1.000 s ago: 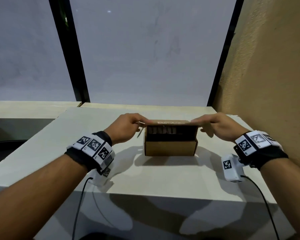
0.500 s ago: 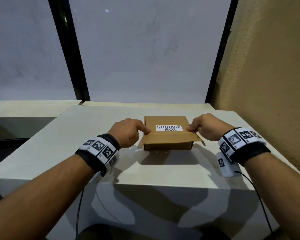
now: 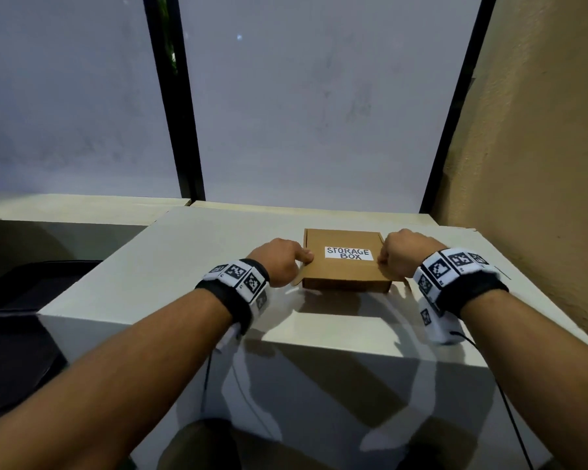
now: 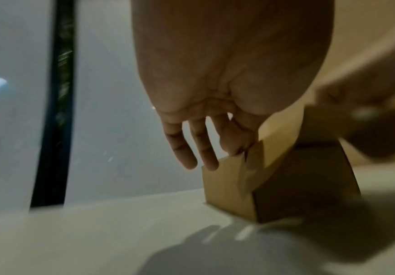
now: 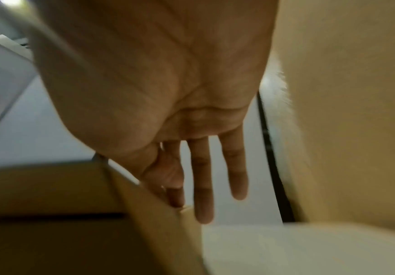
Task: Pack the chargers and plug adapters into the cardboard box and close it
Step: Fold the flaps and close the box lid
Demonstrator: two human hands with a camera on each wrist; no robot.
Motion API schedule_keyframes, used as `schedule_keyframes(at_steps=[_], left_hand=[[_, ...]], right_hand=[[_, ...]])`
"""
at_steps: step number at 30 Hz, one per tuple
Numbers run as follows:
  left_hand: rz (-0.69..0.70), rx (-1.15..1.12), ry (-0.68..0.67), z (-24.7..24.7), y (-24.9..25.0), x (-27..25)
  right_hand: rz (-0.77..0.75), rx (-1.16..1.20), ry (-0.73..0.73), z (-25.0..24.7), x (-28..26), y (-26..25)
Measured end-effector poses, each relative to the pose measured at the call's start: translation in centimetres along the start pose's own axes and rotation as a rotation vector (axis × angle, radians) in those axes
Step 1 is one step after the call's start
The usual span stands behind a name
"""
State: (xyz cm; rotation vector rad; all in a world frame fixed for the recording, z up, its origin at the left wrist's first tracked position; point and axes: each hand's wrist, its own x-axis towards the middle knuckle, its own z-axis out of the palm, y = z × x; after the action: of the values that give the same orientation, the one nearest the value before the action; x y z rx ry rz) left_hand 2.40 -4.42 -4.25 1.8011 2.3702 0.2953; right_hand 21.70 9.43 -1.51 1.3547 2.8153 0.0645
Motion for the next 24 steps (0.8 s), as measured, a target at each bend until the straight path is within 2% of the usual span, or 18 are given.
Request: schedule_keyframes(at_steps=[2, 4, 6, 10, 13, 17, 24], left_hand=[[-0.118, -0.239, 0.051, -0.1, 0.4, -0.6], [-0.192, -0.38, 0.137, 0.2, 0.7, -1.0], [-0.236, -0.452, 0.14, 1.2, 0.8, -1.4], [-0.271, -0.615, 0.106, 3.5, 0.5, -1.4], [-0.259, -0.635, 0.144, 4.2, 0.6, -1.4], [-0.25, -0.556, 0.158, 4.5, 0.6, -1.4], [-0.288, -0.583, 0.086, 4.6, 0.3, -1.0]], right_hand=[[0.043, 0.167, -0.038, 0.3, -0.5, 0.6], [0.087, 0.341, -0.02, 0.9, -1.1, 1.1], [0.139, 0.482, -0.003, 1.5, -1.7, 1.2], [0.196, 0.604, 0.005, 2.5, -2.2, 0.9], [0.184, 0.487, 0.026, 2.7, -2.6, 0.6], [0.196, 0.456, 0.035, 2.9, -2.8, 0.0], [0.257, 0.79, -0.062, 3.4, -2.7, 0.2]])
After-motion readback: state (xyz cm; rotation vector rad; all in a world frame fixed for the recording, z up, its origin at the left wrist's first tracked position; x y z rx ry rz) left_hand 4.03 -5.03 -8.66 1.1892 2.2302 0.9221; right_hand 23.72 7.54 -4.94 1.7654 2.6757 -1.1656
